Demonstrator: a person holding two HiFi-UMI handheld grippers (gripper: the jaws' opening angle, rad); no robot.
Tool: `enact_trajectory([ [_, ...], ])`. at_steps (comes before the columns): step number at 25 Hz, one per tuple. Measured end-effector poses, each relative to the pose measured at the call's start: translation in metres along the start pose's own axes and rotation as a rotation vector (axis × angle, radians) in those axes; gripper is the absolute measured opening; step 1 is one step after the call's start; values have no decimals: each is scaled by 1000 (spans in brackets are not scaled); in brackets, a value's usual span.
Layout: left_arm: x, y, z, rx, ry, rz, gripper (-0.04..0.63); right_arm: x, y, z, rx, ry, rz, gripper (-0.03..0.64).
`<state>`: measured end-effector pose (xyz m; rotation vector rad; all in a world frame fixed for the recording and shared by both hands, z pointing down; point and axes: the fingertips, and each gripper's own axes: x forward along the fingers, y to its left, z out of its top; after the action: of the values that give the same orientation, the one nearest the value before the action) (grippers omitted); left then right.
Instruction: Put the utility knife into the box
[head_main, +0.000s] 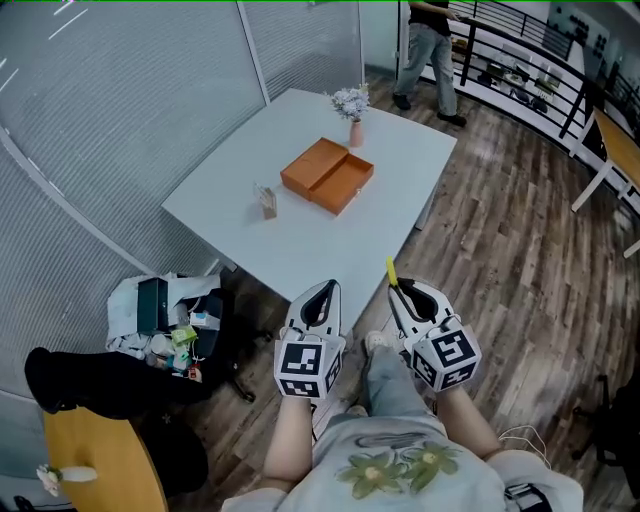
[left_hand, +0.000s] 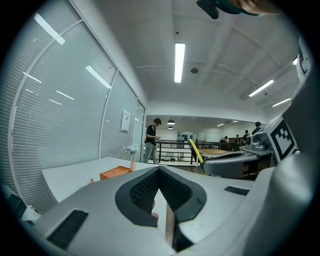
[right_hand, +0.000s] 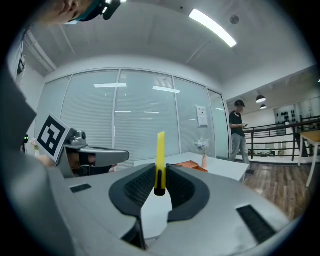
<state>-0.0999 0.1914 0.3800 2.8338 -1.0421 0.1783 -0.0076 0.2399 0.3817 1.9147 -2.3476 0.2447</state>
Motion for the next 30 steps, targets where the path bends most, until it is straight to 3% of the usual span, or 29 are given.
enact_trajectory([
  [16,169,96,31,-8,8,102,2,182,-129,61,-60,-30,82,72],
  [30,255,149,28,-36,36,181,2,286,-190,84,-102,-33,150,72],
])
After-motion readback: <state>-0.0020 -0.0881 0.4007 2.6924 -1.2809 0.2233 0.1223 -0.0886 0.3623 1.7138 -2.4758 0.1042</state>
